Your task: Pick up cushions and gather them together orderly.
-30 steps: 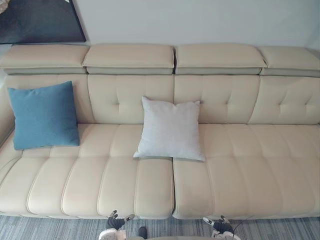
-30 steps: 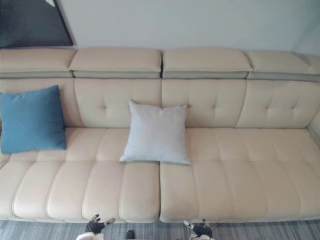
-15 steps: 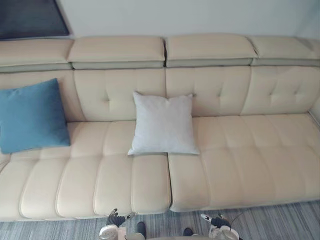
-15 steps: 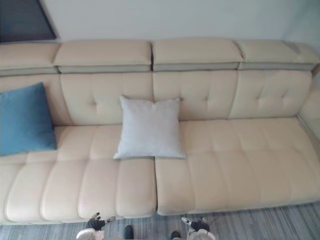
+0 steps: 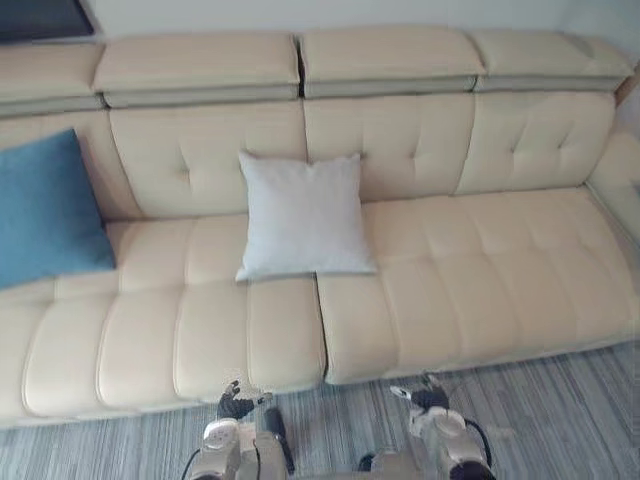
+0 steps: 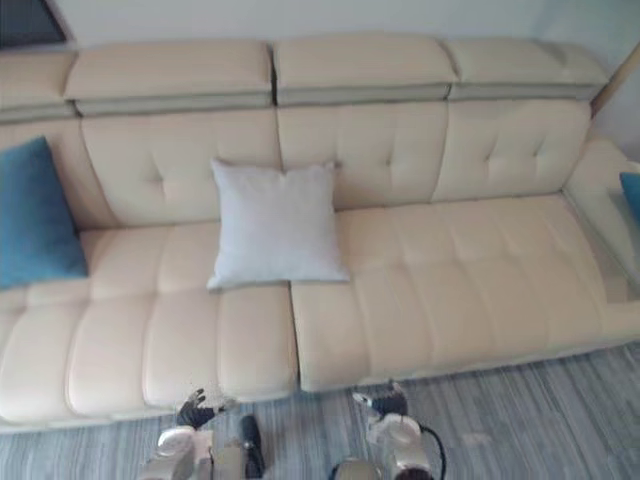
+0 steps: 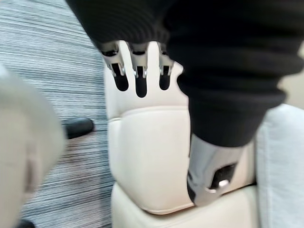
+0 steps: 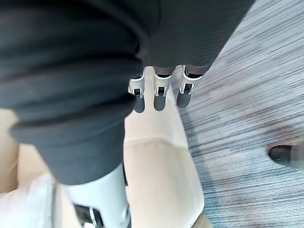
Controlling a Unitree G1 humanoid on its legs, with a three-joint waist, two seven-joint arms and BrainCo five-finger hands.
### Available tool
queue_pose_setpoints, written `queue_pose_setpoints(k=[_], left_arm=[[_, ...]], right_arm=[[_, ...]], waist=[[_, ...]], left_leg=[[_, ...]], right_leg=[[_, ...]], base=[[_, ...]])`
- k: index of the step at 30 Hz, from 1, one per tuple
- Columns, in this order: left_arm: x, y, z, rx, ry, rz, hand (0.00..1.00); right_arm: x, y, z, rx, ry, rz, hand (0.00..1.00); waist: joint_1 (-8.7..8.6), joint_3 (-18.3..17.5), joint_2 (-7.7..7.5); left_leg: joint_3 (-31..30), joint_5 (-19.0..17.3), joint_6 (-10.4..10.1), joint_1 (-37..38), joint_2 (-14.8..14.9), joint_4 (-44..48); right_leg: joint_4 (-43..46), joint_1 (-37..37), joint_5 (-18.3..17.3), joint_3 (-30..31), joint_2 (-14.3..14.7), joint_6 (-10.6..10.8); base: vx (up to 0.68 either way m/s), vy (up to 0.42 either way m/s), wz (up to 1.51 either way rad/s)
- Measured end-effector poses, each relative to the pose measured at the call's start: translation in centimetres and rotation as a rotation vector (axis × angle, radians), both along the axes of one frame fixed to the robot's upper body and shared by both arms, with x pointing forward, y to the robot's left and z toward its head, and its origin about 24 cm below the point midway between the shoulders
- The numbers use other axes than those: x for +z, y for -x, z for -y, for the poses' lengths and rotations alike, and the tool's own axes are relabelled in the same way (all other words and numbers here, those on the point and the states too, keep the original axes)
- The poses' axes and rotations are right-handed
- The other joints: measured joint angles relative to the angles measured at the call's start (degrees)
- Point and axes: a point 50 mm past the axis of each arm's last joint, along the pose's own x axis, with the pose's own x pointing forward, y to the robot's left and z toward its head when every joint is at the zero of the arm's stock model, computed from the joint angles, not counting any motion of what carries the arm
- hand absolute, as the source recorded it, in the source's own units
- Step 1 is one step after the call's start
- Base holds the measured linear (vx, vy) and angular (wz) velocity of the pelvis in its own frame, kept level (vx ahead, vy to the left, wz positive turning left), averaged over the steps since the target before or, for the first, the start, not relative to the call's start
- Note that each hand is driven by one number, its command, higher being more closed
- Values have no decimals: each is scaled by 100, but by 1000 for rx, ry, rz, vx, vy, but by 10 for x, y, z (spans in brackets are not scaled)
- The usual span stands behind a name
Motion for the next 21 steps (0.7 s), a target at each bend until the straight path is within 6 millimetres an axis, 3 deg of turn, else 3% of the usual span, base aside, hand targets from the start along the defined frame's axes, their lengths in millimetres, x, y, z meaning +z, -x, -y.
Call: queue_pose_setpoints(k=[2,3,5,7,8,9,10,13,21], left_arm=[[-2,2,4,-2,9,-8,0],[-2,4,4,-3,9,-11,0],[-2,4,4,-3,11,-10,0],[-2,4,5,10,19,-3,0],[-2,5,7,25,29,-5,0],[-3,6,6,37,32,-6,0],[-4,9,7,64,45,-11,0],[-6,17,1,110,49,-28,0],[-11,23,6,110,64,-64,0]], right_arm=[[-5,8,6,-7,12,-38,0],[-10,19,9,-20,16,-69,0],[-13,26,10,-33,15,-88,0],[-16,35,17,-72,19,-110,0],[-17,38,17,-80,19,-116,0],[-17,39,17,-81,18,-117,0],[-19,43,13,-83,9,-127,0],[-27,60,-1,-93,-40,-169,0],[-32,74,-2,-144,-71,-200,0]], waist=[[-40,28,79],[-38,2,91],[-64,21,61],[-56,17,58],[-55,5,57],[-56,-4,71],[-30,-47,142],[-60,-281,13],[-83,-548,60]], left_leg=[[-102,201,-87,103,25,-120],[-281,311,-228,114,-8,-219],[-582,260,-247,56,-53,-104],[-956,-271,-103,-97,-178,712],[-1108,-670,-155,-63,-270,1119],[-1183,-809,-190,-44,-290,1207],[-1514,-1273,-307,86,-368,1230],[-1176,-1403,-260,163,-454,1099],[-662,-1547,-127,455,-430,994]], right_leg=[[139,11,10,-133,26,-15],[159,8,-7,-224,8,-66],[169,-30,3,-282,-31,-149],[190,-196,60,-197,-156,-198],[246,-317,90,-33,-215,-155],[256,-357,115,22,-216,-116],[323,-527,175,268,-176,-32],[9,-517,427,570,-191,194],[-781,-257,975,1026,-106,327]], base=[[-284,-111,30],[-294,-99,33],[-163,6,9],[-165,99,-25],[-101,120,-35],[-104,239,-66],[-63,228,-58],[-13,199,-55],[52,106,-35]])
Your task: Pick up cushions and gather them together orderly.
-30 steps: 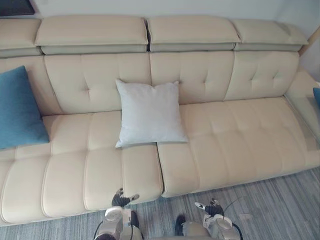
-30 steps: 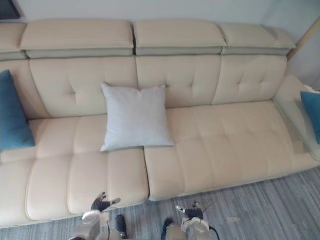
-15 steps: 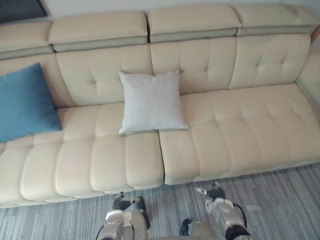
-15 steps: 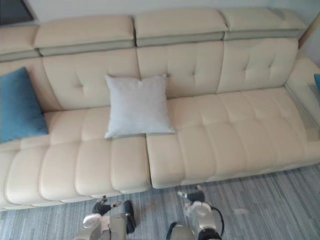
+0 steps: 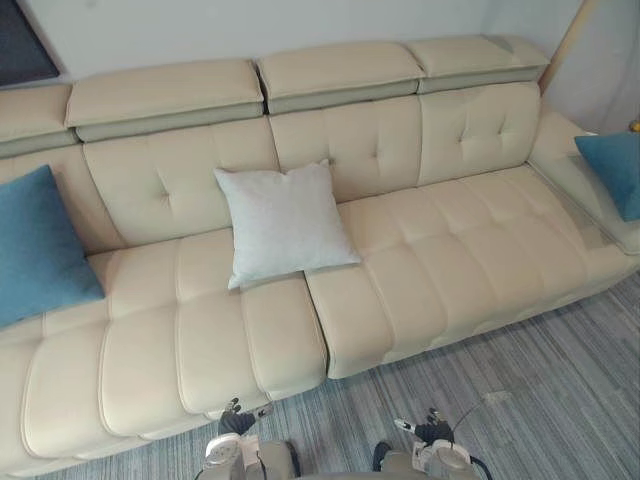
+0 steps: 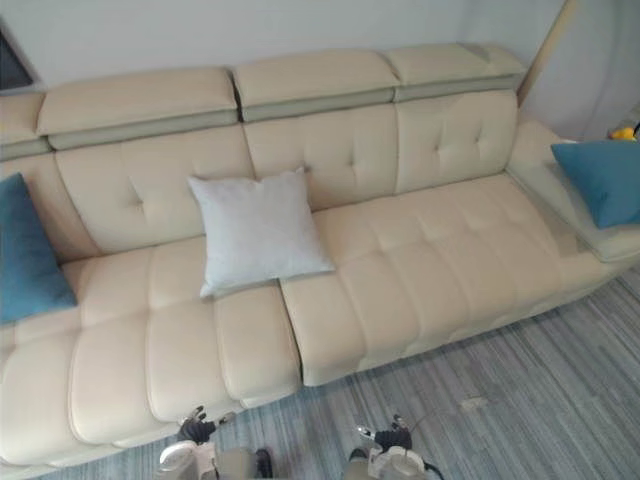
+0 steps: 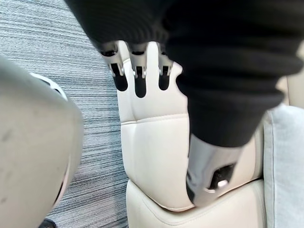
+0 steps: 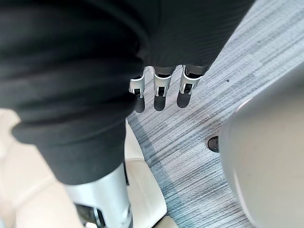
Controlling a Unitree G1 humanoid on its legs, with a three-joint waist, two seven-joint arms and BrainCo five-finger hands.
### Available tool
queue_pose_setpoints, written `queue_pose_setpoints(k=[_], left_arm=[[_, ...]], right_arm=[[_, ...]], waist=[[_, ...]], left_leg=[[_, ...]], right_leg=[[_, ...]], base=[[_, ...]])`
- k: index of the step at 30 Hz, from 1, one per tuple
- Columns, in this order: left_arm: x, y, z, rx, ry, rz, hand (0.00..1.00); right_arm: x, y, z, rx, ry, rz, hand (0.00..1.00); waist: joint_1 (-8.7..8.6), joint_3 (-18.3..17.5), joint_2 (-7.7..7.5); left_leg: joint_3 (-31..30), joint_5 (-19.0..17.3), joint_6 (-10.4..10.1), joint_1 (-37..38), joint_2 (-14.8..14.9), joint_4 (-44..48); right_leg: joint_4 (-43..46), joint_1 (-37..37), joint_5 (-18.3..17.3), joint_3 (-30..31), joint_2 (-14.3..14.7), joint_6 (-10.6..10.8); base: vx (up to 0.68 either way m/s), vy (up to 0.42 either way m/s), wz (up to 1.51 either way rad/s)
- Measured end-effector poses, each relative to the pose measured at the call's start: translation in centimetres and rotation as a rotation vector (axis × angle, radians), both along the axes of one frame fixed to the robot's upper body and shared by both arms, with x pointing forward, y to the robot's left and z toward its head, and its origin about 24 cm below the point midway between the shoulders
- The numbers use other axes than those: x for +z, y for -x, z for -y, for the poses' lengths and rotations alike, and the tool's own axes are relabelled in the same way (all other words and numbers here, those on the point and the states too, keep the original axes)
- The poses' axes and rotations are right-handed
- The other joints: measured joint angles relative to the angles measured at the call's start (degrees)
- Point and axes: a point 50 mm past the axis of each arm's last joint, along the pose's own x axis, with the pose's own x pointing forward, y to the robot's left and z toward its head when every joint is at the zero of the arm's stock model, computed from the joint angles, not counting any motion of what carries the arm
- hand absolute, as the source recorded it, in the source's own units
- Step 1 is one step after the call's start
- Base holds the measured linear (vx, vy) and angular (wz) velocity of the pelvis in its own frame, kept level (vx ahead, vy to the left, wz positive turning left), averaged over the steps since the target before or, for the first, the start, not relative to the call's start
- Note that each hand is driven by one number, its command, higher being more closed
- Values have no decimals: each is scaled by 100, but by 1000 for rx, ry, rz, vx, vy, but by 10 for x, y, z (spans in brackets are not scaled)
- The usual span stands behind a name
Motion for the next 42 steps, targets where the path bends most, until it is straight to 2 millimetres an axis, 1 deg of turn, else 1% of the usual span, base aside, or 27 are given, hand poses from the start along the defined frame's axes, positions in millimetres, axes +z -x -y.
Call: queue_pose_setpoints(k=[5,6,7,8,9,10,11,14,17,18,19,20,21,23,27,28,29,30,31,32,33,35,36,37,39,41,42], left_arm=[[-2,1,2,16,12,-22,0],[-2,1,2,17,11,-24,0],[-3,2,2,17,12,-27,0],[-3,3,3,15,14,-35,0],[-3,2,4,5,14,-36,0],[-4,4,4,1,15,-43,0],[-5,4,4,1,15,-46,0],[-4,3,3,-13,11,-47,0],[-4,2,0,-45,-9,-51,0],[-2,-1,-3,-33,-14,-36,0],[-1,-1,-7,-13,-19,-32,0],[-1,0,-8,-7,-21,-32,0],[-1,0,-9,-4,-23,-31,0],[-1,1,-8,-5,-22,-31,0],[1,-1,-1,11,-2,-3,0],[0,2,0,20,4,-9,0],[1,1,-2,26,1,-3,0],[1,3,-7,35,-9,-7,0],[1,4,-8,37,-12,-10,0],[2,4,-12,38,-23,-7,0],[1,5,-14,37,-28,-13,0],[1,5,-13,31,-26,-20,0],[0,5,-11,21,-23,-25,0],[0,4,-9,4,-24,-26,0],[-2,7,-8,7,-19,-40,0],[-4,12,-10,16,-20,-57,0],[-5,13,-11,10,-22,-69,0]], right_arm=[[1,-6,-4,-4,-13,11,0],[3,-13,-5,6,-18,25,0],[3,-15,-6,8,-18,28,0],[5,-20,-5,8,-19,38,0],[3,-16,-2,-5,-15,25,0],[0,-10,2,-9,-11,-5,0],[0,-10,2,-8,-10,-4,0],[-2,-5,12,-9,11,-28,0],[-3,1,19,-41,19,-43,0],[-3,3,20,-58,19,-37,0],[-2,1,20,-74,12,-24,0],[-1,0,19,-75,10,-21,0],[-1,-2,19,-82,7,-12,0],[0,-2,21,-92,9,-11,0],[3,-10,15,-98,10,21,0],[4,-13,11,-90,3,25,0],[3,-14,6,-80,-7,25,0],[3,-16,-5,-68,-33,30,0],[2,-15,-8,-68,-39,28,0],[0,-10,-11,-72,-50,16,0],[0,-8,-13,-67,-54,10,0],[0,-8,-12,-62,-53,10,0],[1,-11,-11,-58,-50,21,0],[2,-14,-11,-49,-47,27,0],[2,-15,-11,-41,-44,32,0],[2,-18,-10,-40,-47,30,0],[3,-21,-7,-35,-42,31,0]], waist=[[-9,-34,62],[31,-44,78],[52,-47,78],[12,-4,122],[-17,-19,82],[-18,14,149],[-15,10,135],[-68,47,185],[-97,175,209],[-88,274,233],[-60,328,173],[-40,346,185],[-37,379,195],[11,386,196],[150,391,226],[203,361,257],[232,359,225],[283,277,107],[299,254,82],[377,185,-76],[382,166,-153],[338,176,-132],[327,186,-74],[311,204,-39],[310,262,59],[283,272,77],[264,277,84]], left_leg=[[440,-25,33,153,201,-5],[580,-22,40,201,351,-129],[676,-17,48,222,436,-195],[1083,9,65,297,546,-276],[1299,9,65,404,582,-286],[1510,5,59,571,642,-294],[1563,3,55,634,659,-296],[1121,18,3,693,715,-305],[726,67,-36,393,1105,754],[433,277,146,62,1351,1703],[116,456,312,-256,1416,2418],[-22,392,258,-329,1375,2566],[-344,142,2,-491,1140,2819],[-708,-140,-168,-679,711,2620],[-1600,-241,-177,-742,-163,972],[-1776,-101,-7,-682,-227,647],[-1707,-159,43,-631,-245,647],[-1426,-238,90,-535,-209,500],[-1301,-242,94,-509,-184,436],[-795,-218,155,-326,-168,351],[-565,-313,266,-116,-230,361],[-376,-394,340,82,-228,364],[-323,-418,382,209,-180,349],[-241,-441,393,377,-91,289],[-187,-506,289,700,76,35],[-63,-507,253,999,271,-195],[3,-489,219,1165,362,-358]], right_leg=[[-150,-158,300,360,274,-151],[-213,-400,619,11,444,-374],[-236,-422,652,-125,450,-440],[14,-501,367,-1169,280,-745],[227,-530,106,-1932,82,-822],[345,-431,14,-2538,-107,-852],[347,-395,1,-2695,-132,-829],[300,-349,-110,-2456,142,-731],[442,-260,-363,-2405,336,-884],[495,-117,-450,-2351,465,-930],[569,-55,-526,-2174,550,-991],[592,-28,-550,-2106,565,-1014],[640,-14,-594,-1903,595,-1057],[634,-43,-600,-1653,635,-1067],[690,-159,-612,-849,911,-1046],[845,-322,-663,-548,1054,-1007],[901,-367,-688,-384,1086,-982],[877,-391,-703,-176,1093,-941],[998,-407,-714,-150,1078,-903],[1642,-581,-910,-190,801,-692],[1926,-567,-1143,-320,607,-472],[2387,-690,-1164,-646,409,-352],[2801,-860,-1091,-1054,228,-255],[3166,-942,-1148,-1552,-11,-365],[3172,-931,-1252,-1941,-199,-501],[2830,-1011,-1250,-2120,-359,-469],[2551,-1157,-1147,-2114,-443,-367]], base=[[75,-6,-77],[19,-56,-138],[-6,-124,-161],[-34,-127,-108],[-18,-140,-125],[19,-84,-88],[66,-102,-83],[59,-196,-50],[26,-190,-24],[-4,-204,-42],[30,-172,-51],[75,-58,-70],[108,-6,-71],[93,14,-80],[119,96,-109],[129,137,-150],[159,140,-140],[127,76,-91],[294,145,-117],[332,133,-111],[327,120,-112],[188,44,-57],[261,-7,-40],[263,-30,-35],[219,-64,-32],[290,-160,-40],[325,-252,-39]])
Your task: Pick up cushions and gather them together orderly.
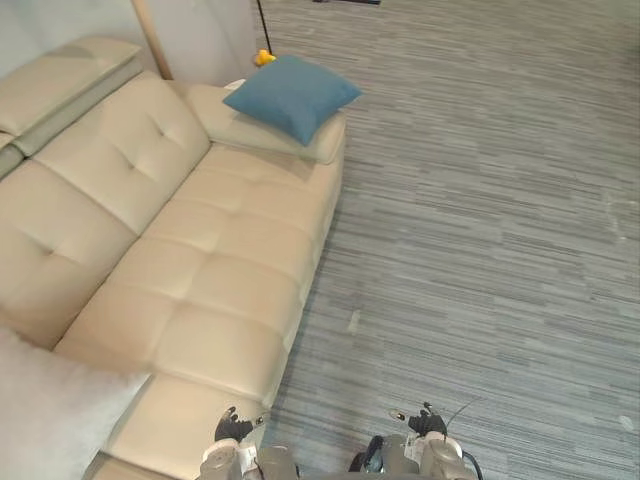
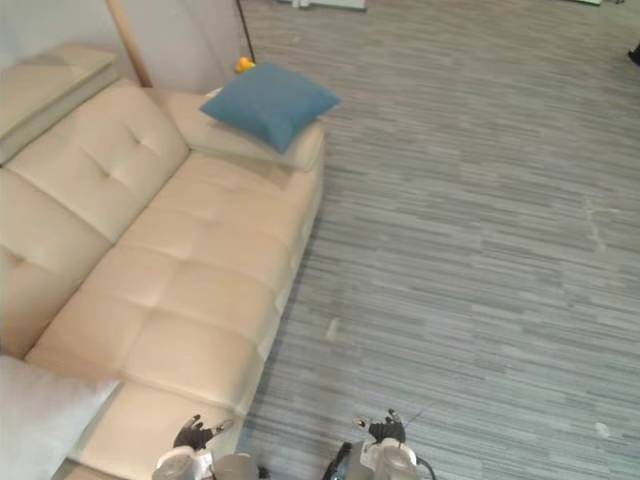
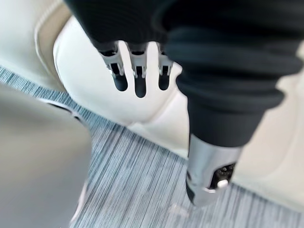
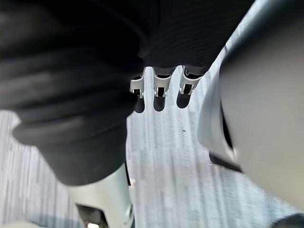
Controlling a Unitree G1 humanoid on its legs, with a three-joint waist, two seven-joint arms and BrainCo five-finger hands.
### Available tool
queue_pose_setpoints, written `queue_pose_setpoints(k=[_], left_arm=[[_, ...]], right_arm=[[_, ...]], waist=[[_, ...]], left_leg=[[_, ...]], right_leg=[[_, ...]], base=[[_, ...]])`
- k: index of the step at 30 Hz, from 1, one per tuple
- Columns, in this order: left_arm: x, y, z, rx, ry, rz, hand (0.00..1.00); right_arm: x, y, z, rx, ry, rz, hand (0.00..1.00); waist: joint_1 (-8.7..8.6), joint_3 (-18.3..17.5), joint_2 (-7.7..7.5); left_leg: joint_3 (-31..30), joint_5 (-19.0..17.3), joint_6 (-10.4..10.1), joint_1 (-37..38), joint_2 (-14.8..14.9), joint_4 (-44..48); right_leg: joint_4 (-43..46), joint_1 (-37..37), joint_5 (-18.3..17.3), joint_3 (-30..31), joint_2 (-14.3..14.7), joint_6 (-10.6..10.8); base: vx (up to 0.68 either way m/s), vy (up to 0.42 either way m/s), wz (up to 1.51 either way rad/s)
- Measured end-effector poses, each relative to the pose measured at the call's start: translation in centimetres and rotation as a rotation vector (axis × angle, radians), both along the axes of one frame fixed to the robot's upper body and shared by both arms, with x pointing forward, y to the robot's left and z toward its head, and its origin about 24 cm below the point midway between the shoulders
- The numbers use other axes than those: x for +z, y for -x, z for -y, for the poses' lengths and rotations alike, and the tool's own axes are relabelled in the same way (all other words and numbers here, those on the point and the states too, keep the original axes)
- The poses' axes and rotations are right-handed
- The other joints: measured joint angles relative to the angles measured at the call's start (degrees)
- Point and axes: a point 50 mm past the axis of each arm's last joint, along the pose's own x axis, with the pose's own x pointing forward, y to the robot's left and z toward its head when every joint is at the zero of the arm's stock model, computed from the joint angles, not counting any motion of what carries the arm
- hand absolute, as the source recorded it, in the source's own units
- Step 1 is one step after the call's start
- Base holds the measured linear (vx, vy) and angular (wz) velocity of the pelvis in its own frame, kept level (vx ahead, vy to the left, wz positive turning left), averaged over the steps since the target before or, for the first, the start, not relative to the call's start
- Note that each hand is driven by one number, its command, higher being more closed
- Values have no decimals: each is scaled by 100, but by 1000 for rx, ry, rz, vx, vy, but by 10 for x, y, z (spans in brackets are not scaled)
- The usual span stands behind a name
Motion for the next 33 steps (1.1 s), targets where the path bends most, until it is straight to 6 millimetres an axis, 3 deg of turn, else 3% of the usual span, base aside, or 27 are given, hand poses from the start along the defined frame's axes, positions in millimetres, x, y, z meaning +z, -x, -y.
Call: queue_pose_setpoints(k=[1,3,5,6,7,8,9,12,14,16,18,19,20,21,22,23,24,25,26,27,28,29,30,31,32,33], left_arm=[[-1,2,-2,-9,-6,-15,0],[-1,6,-9,-8,-22,-26,0],[-4,8,-4,-9,-6,-42,0],[-5,7,5,-8,14,-39,0],[-4,4,7,-5,21,-27,0],[-2,-1,8,-3,24,-7,0],[0,-4,7,1,20,12,0],[6,-13,4,-14,2,56,0],[8,-17,4,-29,-3,71,0],[10,-22,6,-31,-2,92,0],[12,-25,8,-30,4,105,0],[12,-28,9,-28,8,115,0],[13,-28,8,-28,8,118,0],[14,-30,4,-32,-5,122,0],[15,-31,-2,-35,-20,125,0],[15,-31,-3,-34,-22,124,0],[14,-29,-4,-35,-22,115,0],[12,-25,-4,-37,-20,95,0],[11,-25,-4,-40,-19,91,0],[9,-21,-5,-54,-18,64,0],[8,-20,-4,-60,-14,53,0],[7,-20,-3,-60,-12,52,0],[8,-22,1,-63,-4,60,0],[8,-24,3,-71,1,67,0],[8,-24,4,-73,2,67,0],[9,-26,6,-76,7,70,0]], right_arm=[[0,-2,4,2,6,1,0],[-3,4,4,1,4,-25,0],[-1,0,16,5,33,-23,0],[-1,4,26,-9,54,-33,0],[0,4,29,-17,62,-29,0],[0,6,34,-31,72,-33,0],[-1,11,35,-45,81,-47,0],[-3,13,27,-42,63,-56,0],[-3,11,25,-57,50,-51,0],[-2,6,22,-61,41,-39,0],[0,2,21,-59,41,-30,0],[0,-1,21,-54,42,-26,0],[0,-2,19,-51,38,-27,0],[-2,-3,9,-38,14,-39,0],[0,-7,4,-34,0,-20,0],[-1,-6,4,-35,-1,-20,0],[-3,-1,5,-34,0,-36,0],[-5,6,8,-40,4,-51,0],[-5,7,8,-40,5,-55,0],[-6,9,7,-33,0,-60,0],[-6,11,7,-23,-3,-59,0],[-6,12,7,-22,-5,-59,0],[-6,14,8,-21,-1,-54,0],[-3,9,11,-20,12,-26,0],[-3,8,11,-19,13,-24,0],[-2,7,12,-20,13,-22,0]], waist=[[-65,-3,-26],[-169,-51,-243],[-181,-49,18],[-232,-75,200],[-243,-46,285],[-240,36,310],[-208,71,328],[-163,145,184],[-154,152,139],[-98,182,109],[28,202,87],[182,199,74],[219,190,40],[249,144,-157],[217,131,-341],[212,114,-381],[212,106,-409],[173,117,-400],[149,118,-396],[104,125,-387],[80,147,-350],[77,153,-332],[61,179,-227],[52,210,-154],[33,240,-134],[-29,228,-193]], left_leg=[[-37,38,-81,187,16,-198],[-210,39,-122,329,-160,-354],[-734,26,-267,380,153,-44],[-1078,110,-351,-87,389,925],[-1256,263,-382,-349,475,1518],[-1504,689,-294,-826,608,2579],[-1547,669,-307,-1279,763,3633],[-1200,478,-289,-1873,622,4126],[-790,392,-146,-2326,341,3352],[-390,564,-107,-2496,-233,1185],[-251,1167,-124,-2504,-555,-298],[-208,1815,-76,-2476,-591,-779],[-207,2056,-15,-2434,-596,-770],[-168,2204,247,-2369,-698,-687],[-119,1956,459,-2367,-797,-471],[-101,1860,500,-2357,-818,-387],[-42,1615,506,-2227,-830,-153],[-57,1267,521,-1874,-869,-20],[-75,1167,516,-1736,-880,-26],[-96,989,521,-1337,-906,-30],[-159,932,551,-886,-907,-131],[-200,916,575,-760,-895,-180],[-314,810,555,-358,-801,-381],[-399,661,403,6,-706,-607],[-413,638,367,111,-690,-669],[-484,602,337,331,-658,-769]], right_leg=[[-514,-143,347,148,-34,80],[-1204,-154,1153,605,-44,0],[-819,-159,715,658,286,-209],[-835,-47,487,498,472,-221],[-848,53,409,421,542,-270],[-872,295,273,314,632,-375],[-1007,714,121,233,803,-509],[-1489,1500,-74,102,888,-590],[-1981,1929,-29,40,964,-520],[-2486,2300,40,21,968,-438],[-2856,2582,30,116,1015,-367],[-3123,2837,-18,323,1122,-256],[-3181,2890,-25,395,1126,-242],[-3274,3049,-41,600,1015,-221],[-2989,2961,9,809,822,-150],[-2816,2911,17,909,768,-135],[-2019,2722,58,1161,654,-33],[-452,2269,360,1354,495,524],[99,2096,547,1403,410,741],[1425,1623,627,1450,198,893],[2145,1266,496,1278,17,647],[2215,1168,455,1212,-10,574],[2145,859,300,963,-43,318],[1682,584,152,684,-55,157],[1463,509,116,620,-68,160],[610,257,124,482,-83,174]], base=[[291,-236,-34],[315,-273,-19],[341,-343,-28],[335,-334,-3],[370,-342,19],[385,-298,35],[392,-279,31],[392,-199,19],[360,-117,13],[429,-41,-2],[526,29,-34],[624,79,-59],[682,89,-66],[596,78,-38],[604,90,-27],[603,136,-5],[600,148,6],[593,145,8],[582,118,11],[633,98,9],[517,71,8],[456,22,6],[418,-58,13],[418,-58,16],[488,-146,32],[318,-146,31]])
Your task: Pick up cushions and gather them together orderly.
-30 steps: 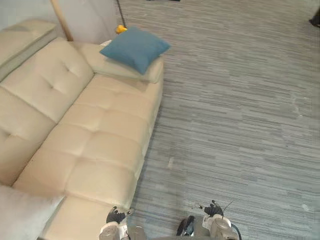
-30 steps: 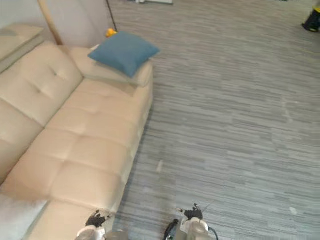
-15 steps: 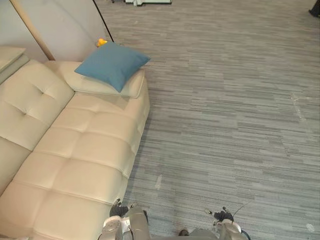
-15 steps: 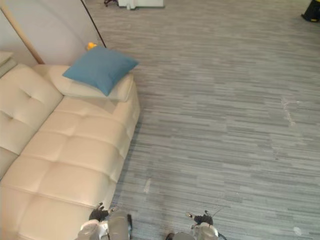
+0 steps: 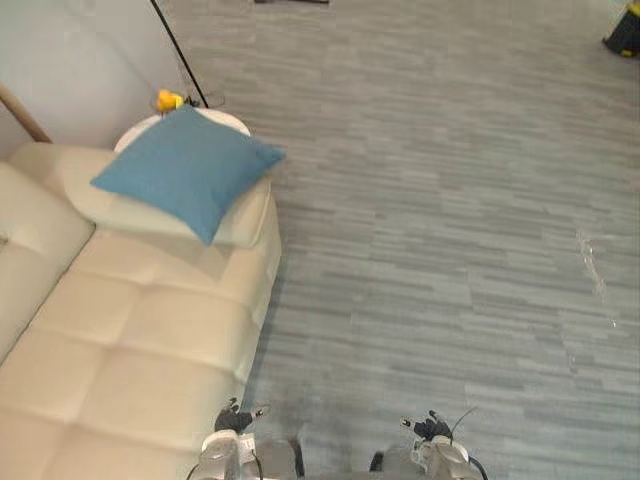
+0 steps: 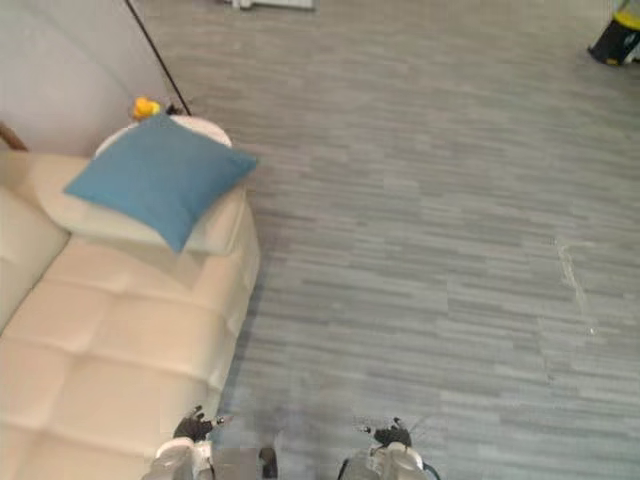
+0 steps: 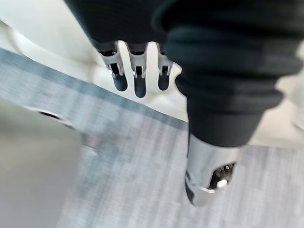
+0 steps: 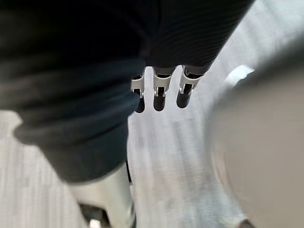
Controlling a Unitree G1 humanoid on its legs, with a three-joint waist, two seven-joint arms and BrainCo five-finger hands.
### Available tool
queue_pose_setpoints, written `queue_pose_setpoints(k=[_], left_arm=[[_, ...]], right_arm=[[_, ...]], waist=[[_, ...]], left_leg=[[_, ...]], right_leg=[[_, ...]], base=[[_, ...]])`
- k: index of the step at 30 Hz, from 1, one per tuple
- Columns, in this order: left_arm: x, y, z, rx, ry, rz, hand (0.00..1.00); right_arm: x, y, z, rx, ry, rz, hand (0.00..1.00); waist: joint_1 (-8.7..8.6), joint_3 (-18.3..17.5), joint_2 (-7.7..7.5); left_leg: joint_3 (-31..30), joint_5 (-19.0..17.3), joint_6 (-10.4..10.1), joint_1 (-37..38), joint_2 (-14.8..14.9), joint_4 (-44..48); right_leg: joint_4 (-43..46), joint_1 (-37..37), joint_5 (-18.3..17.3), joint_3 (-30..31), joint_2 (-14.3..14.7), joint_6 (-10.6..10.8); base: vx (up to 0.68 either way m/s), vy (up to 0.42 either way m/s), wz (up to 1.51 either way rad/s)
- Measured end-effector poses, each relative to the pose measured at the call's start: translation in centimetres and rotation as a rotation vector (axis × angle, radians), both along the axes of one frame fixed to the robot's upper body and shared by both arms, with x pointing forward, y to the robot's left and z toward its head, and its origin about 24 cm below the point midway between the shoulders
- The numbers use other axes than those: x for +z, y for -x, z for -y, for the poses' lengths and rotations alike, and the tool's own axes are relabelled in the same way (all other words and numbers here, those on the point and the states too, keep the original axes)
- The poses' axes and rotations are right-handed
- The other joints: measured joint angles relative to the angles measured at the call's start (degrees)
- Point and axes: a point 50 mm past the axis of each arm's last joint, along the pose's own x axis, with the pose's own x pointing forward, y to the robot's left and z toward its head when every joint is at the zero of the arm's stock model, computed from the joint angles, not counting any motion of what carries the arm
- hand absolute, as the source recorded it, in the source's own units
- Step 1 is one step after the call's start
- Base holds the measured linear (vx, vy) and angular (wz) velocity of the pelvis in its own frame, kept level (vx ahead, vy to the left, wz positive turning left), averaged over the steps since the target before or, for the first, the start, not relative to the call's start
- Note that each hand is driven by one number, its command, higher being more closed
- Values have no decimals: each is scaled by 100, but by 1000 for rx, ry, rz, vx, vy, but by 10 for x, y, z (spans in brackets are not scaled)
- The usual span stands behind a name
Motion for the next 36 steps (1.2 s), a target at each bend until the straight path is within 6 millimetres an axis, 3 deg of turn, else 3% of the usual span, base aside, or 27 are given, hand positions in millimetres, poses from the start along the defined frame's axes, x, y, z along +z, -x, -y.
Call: queue_pose_setpoints(k=[2,3,4,5,6,8,9,10,12,13,15,17,18,19,20,21,22,23,24,25,26,28,29,31,32,34,36], left_arm=[[-1,0,4,-1,11,-1,0],[-2,5,4,-13,7,-16,0],[-2,4,4,-17,4,-14,0],[-3,3,5,-24,4,-20,0],[-6,10,10,-25,15,-42,0],[-9,16,18,-17,38,-58,0],[-8,15,18,5,46,-52,0],[-6,10,20,24,57,-31,0],[-2,5,16,41,54,2,0],[0,4,10,39,36,19,0],[2,3,7,31,23,29,0],[3,1,4,29,15,36,0],[3,0,4,28,15,37,0],[3,0,4,29,14,37,0],[3,1,-4,25,-4,30,0],[2,3,-8,22,-18,20,0],[4,0,-10,21,-19,29,0],[7,-4,-14,37,-19,57,0],[5,-2,-14,33,-22,49,0],[1,4,-6,29,1,25,0],[0,5,-6,25,3,17,0],[-1,8,-7,3,-4,-4,0],[-2,9,-9,-10,-13,-15,0],[-4,13,-12,-23,-24,-42,0],[-4,15,-12,-21,-25,-49,0],[-5,16,-10,-18,-19,-51,0],[-6,15,-4,-20,-7,-49,0]], right_arm=[[1,-2,2,0,6,8,0],[0,0,3,1,7,-7,0],[-1,2,3,1,5,-13,0],[-2,7,8,-1,15,-30,0],[-2,11,19,-7,43,-43,0],[0,9,25,-10,61,-37,0],[0,9,25,-8,61,-32,0],[1,8,25,-6,65,-25,0],[0,10,24,-4,69,-32,0],[0,8,17,22,58,-30,0],[-1,5,8,15,27,-16,0],[0,1,5,18,22,-6,0],[0,3,4,12,17,-12,0],[-1,5,5,8,17,-20,0],[-3,8,-2,15,-1,-33,0],[-4,7,-5,20,-9,-31,0],[-3,4,-6,23,-8,-25,0],[-1,-4,-8,29,-13,-7,0],[-2,2,-8,27,-13,-21,0],[-3,6,0,25,5,-30,0],[-4,8,2,32,7,-40,0],[-5,10,2,39,8,-52,0],[-6,13,1,51,5,-61,0],[-6,13,2,54,7,-58,0],[-5,11,4,56,14,-51,0],[-4,11,5,64,25,-46,0],[-2,8,6,64,32,-29,0]], waist=[[-143,0,11],[-213,-15,-92],[-213,-18,-123],[-225,-40,-85],[-162,-164,141],[-196,-225,348],[-225,-243,407],[-241,-174,486],[-148,-85,511],[-106,-57,419],[-69,-65,288],[-10,-63,285],[4,-41,277],[25,-19,251],[125,-12,100],[130,-75,-5],[107,-46,-11],[224,-14,-10],[240,-123,-38],[227,-187,134],[200,-207,39],[124,-191,12],[72,-175,17],[56,-136,31],[57,-105,85],[54,-71,161],[-44,-83,126]], left_leg=[[-183,-149,-146,176,98,-73],[-381,-450,-474,327,106,-119],[-419,-483,-502,353,81,-125],[-652,-662,-529,532,146,-90],[-799,-677,-500,576,320,-70],[-989,-664,-516,414,493,389],[-1153,-658,-526,27,565,1179],[-1338,-380,-768,-715,750,2852],[-1125,-197,-762,-1483,1140,4527],[-859,-251,-669,-1845,1188,4848],[-305,-388,-437,-2369,1017,4204],[-40,-369,-401,-2542,824,3101],[191,-154,-370,-2558,673,2126],[350,437,-330,-2539,541,1455],[582,782,-221,-2318,364,1109],[656,807,-180,-2237,273,1019],[851,714,-46,-2425,444,1456],[1051,514,19,-2792,608,2201],[1019,472,83,-2716,465,1840],[934,342,165,-2604,482,1520],[974,125,149,-2426,318,1587],[876,-58,170,-2059,101,1460],[797,-118,188,-1793,30,1373],[638,-135,187,-1154,-74,989],[549,-132,184,-821,-61,765],[306,-133,183,-448,-14,503],[-206,-223,28,-313,76,393]], right_leg=[[-1114,-208,268,137,140,-3],[-2204,-243,827,690,308,86],[-2270,-247,965,755,302,64],[-1923,-225,1185,856,417,-136],[-1640,-277,831,769,522,-144],[-1391,-243,435,574,590,-221],[-1355,-139,275,416,592,-245],[-1452,228,128,127,655,-345],[-1651,894,-127,-187,825,-549],[-1843,1286,-250,-348,844,-581],[-2284,1712,-268,-440,834,-518],[-2540,1919,-208,-464,812,-413],[-2717,2083,-211,-501,791,-331],[-2841,2235,-251,-533,754,-242],[-3016,2409,-266,-438,626,-116],[-3292,2500,-111,-384,623,-130],[-3745,2678,295,-259,709,-25],[-3952,2828,581,-25,783,7],[-3862,2903,539,113,694,80],[-3529,2881,437,162,763,220],[-2699,2666,230,222,493,393],[-694,1954,319,496,130,624],[208,1610,283,532,25,610],[781,1316,75,162,-116,328],[674,1215,-61,-176,-172,129],[119,899,-171,-409,-124,4],[-1075,427,-81,351,386,30]], base=[[474,-293,68],[394,-289,77],[430,-329,70],[366,-240,22],[454,-292,23],[425,-257,32],[483,-323,81],[392,-262,86],[364,-172,76],[330,-133,54],[361,-102,26],[413,13,2],[471,93,8],[488,120,3],[609,99,2],[521,79,-7],[493,124,-15],[423,224,-13],[410,245,-17],[384,240,11],[401,200,21],[466,146,39],[439,72,48],[443,39,49],[422,-13,40],[308,-70,56],[281,-183,103]])
